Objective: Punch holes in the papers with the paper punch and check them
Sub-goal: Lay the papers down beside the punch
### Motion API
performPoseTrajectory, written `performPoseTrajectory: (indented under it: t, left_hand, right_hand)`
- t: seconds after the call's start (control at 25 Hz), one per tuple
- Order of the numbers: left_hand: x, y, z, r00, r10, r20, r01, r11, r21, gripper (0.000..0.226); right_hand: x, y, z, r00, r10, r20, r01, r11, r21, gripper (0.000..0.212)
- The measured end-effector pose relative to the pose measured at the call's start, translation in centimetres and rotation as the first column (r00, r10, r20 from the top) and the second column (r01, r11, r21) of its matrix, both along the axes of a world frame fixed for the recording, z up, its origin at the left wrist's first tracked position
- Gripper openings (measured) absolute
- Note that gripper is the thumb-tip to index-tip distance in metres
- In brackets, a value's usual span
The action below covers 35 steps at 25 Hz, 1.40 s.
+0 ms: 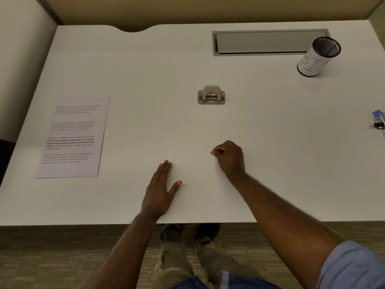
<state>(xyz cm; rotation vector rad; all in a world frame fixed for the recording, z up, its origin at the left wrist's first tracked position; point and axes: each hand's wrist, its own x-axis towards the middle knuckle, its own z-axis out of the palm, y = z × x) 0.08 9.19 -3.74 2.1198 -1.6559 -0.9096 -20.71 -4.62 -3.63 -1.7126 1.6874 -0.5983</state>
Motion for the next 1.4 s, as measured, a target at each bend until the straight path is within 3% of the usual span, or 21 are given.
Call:
performPoseTrajectory:
  t: [0.36,0.44,0.52,0.6,0.72,0.92,1.16,1.4]
  left_hand:
    - [-0.3,-0.6,1.7,0.989,0.065,-0.13,-0.062,0.998,0.027,0.075]
    - [-0.5,-1.4,2.2,0.99,0.053,-0.134,-0.055,0.998,-0.014,0.074]
    - [-1.1,-2.9,2.6,0.987,0.021,-0.161,-0.031,0.998,-0.058,0.069]
    - [-2.0,-4.9,2.9,0.984,-0.023,-0.178,0.007,0.996,-0.092,0.058]
    - [-3.7,-7.5,2.8,0.984,-0.076,-0.164,0.05,0.986,-0.156,0.033]
    - [-6.3,-10.7,1.9,0.985,-0.104,-0.138,0.087,0.988,-0.125,0.022]
    - [-7.3,-12.6,1.0,0.994,-0.046,-0.094,0.037,0.995,-0.097,0.022]
    - [-7.1,-14.2,1.0,0.984,-0.157,-0.082,0.15,0.986,-0.078,0.011]
  right_hand:
    - [0.2,-0.1,0.2,0.968,0.172,-0.182,-0.174,0.985,0.006,0.017]
    - [-0.1,-0.4,0.3,0.994,0.096,-0.054,-0.093,0.994,0.063,0.016]
    - [-0.9,-0.9,0.8,0.979,-0.138,0.147,0.106,0.972,0.21,0.015]
    - [-2.0,-1.1,1.2,0.843,-0.378,0.383,0.225,0.894,0.389,0.017]
    - [-3.6,-0.7,1.8,0.672,-0.489,0.557,0.211,0.846,0.489,0.013]
    - [-4.7,0.0,2.0,0.559,-0.53,0.638,0.184,0.829,0.528,0.008]
    - [-4.5,1.0,1.9,0.542,-0.521,0.66,0.165,0.836,0.524,0.011]
    - [-4.5,1.5,2.0,0.543,-0.531,0.651,0.171,0.829,0.533,0.011]
